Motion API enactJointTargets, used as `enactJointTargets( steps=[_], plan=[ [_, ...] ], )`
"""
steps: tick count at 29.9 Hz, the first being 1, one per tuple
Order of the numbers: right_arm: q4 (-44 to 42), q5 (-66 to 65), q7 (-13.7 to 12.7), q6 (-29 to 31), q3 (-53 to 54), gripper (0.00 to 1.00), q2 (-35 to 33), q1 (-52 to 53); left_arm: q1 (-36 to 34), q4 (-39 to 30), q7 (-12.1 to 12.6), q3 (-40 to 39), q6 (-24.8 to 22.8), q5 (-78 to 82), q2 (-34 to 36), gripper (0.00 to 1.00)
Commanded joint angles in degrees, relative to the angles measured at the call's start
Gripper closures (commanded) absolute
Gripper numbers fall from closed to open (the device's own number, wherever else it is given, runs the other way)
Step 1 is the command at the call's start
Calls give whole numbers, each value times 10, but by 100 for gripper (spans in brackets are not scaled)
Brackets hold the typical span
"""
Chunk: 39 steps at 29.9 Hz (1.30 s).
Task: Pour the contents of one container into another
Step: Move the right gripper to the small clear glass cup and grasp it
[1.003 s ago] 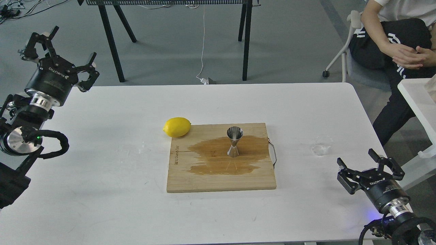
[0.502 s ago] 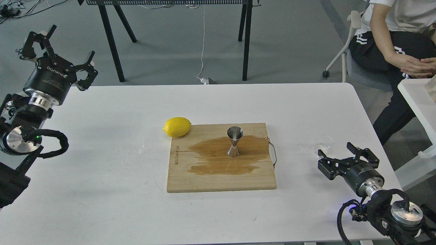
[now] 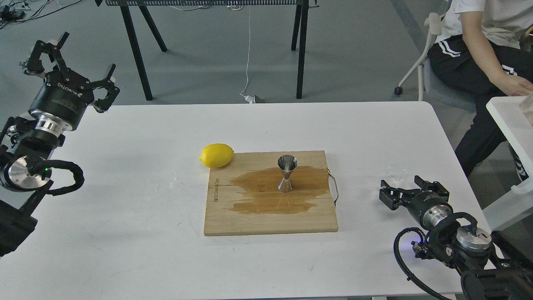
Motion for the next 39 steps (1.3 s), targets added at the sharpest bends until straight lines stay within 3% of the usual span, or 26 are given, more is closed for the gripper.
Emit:
enactJointTargets(
  steps=[1,9,24,28,39],
  plan=[
    [-32,0,1,-3,0,2,16,14,-3,-7,0,-1,4,-1,-12,0],
    [-50,-1,1,7,0,6,27,18,-3,-6,0,-3,4,0,-11,0],
    [-47,-1,1,7,1,23,33,18,-2,-7,-1,-2,5,2,-11,0],
    [-48,-1,1,6,1,38,40,19,-1,-6,-1,-2,5,2,-11,0],
    [-48,-1,1,10,1,50,40,20,0,-6,-17,0,5,4,-11,0]
  ],
)
